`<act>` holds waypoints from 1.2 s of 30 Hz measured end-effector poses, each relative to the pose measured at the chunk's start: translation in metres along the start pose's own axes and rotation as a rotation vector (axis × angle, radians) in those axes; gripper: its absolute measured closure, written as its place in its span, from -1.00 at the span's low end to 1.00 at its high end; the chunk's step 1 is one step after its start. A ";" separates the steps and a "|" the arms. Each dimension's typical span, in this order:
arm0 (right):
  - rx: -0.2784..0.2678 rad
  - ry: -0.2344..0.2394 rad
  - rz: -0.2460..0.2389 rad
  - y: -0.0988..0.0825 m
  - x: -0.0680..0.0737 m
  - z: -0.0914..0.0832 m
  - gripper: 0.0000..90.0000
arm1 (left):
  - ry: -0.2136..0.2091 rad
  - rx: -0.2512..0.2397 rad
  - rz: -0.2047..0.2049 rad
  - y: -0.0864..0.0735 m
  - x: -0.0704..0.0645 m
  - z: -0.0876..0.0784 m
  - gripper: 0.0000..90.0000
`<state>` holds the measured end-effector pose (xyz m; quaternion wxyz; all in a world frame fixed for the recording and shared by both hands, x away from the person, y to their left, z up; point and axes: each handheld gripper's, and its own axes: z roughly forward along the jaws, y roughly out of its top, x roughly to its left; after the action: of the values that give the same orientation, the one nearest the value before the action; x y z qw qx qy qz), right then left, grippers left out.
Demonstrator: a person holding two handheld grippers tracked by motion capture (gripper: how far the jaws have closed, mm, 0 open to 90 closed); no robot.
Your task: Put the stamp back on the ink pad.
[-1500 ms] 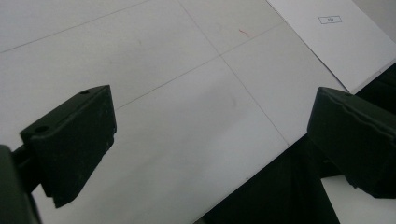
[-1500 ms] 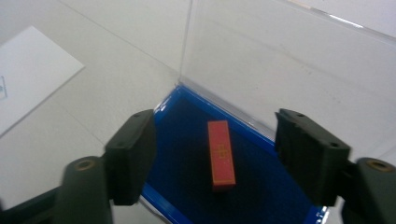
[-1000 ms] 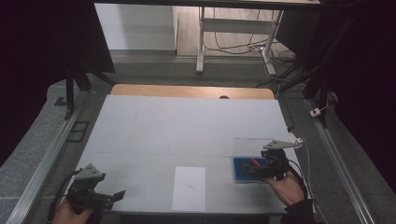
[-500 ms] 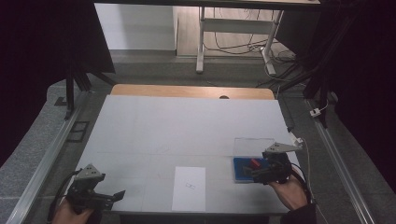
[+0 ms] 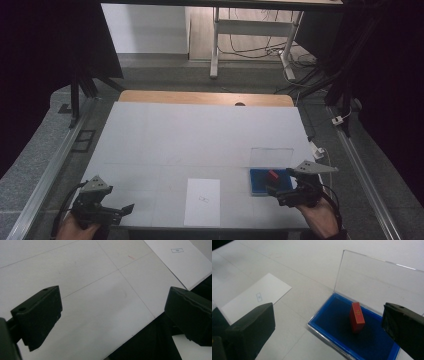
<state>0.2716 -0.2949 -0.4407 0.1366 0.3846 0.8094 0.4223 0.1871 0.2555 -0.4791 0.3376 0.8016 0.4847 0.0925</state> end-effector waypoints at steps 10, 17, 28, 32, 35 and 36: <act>-0.040 -0.020 0.036 -0.013 0.003 -0.021 -1.00 | 0.000 0.000 -0.001 0.000 0.000 0.000 -0.96; -0.045 -0.074 0.061 -0.025 0.003 -0.034 -1.00 | 0.002 -0.001 -0.001 0.000 0.000 0.000 -0.96; -0.007 -0.152 0.113 -0.049 0.004 -0.048 -1.00 | 0.002 -0.003 -0.003 -0.001 0.001 -0.001 -0.96; 0.001 -0.177 0.109 -0.052 0.005 -0.050 -1.00 | 0.003 -0.002 -0.002 -0.001 0.000 0.000 -0.96; 0.017 -0.184 0.104 -0.052 0.006 -0.048 -1.00 | 0.002 -0.004 -0.002 0.000 0.000 0.000 -0.96; 0.016 -0.186 0.100 -0.052 0.006 -0.048 -1.00 | 0.000 -0.007 -0.004 0.000 0.000 0.000 -0.96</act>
<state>0.2148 -0.3365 -0.4523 0.1868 0.4631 0.7763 0.3848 0.1870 0.2561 -0.4789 0.3406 0.7994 0.4860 0.0937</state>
